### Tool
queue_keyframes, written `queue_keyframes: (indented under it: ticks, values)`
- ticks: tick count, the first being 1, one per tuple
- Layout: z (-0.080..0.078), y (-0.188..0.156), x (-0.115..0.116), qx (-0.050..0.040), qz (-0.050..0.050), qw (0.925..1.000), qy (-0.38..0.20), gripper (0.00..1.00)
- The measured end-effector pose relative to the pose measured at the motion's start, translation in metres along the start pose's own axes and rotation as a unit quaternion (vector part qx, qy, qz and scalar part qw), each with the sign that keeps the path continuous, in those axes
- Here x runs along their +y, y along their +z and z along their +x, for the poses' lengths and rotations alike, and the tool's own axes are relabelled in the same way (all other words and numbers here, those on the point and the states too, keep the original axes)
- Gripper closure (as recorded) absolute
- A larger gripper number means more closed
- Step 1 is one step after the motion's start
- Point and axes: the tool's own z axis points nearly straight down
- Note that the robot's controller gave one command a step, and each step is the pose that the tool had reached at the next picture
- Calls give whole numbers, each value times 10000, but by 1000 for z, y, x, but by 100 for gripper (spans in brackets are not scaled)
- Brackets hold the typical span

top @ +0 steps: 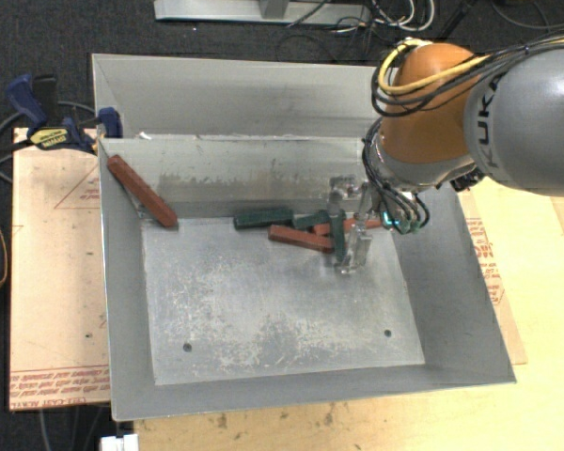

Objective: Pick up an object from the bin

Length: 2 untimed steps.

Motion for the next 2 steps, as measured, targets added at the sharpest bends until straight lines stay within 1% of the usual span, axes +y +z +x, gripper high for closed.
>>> queue_keyframes:
  ticks: [1,2]
  values:
    - [-25,99,20,-38,-6,10000,88,0]
    - [-28,90,19,-90,-5,9999,88,100]
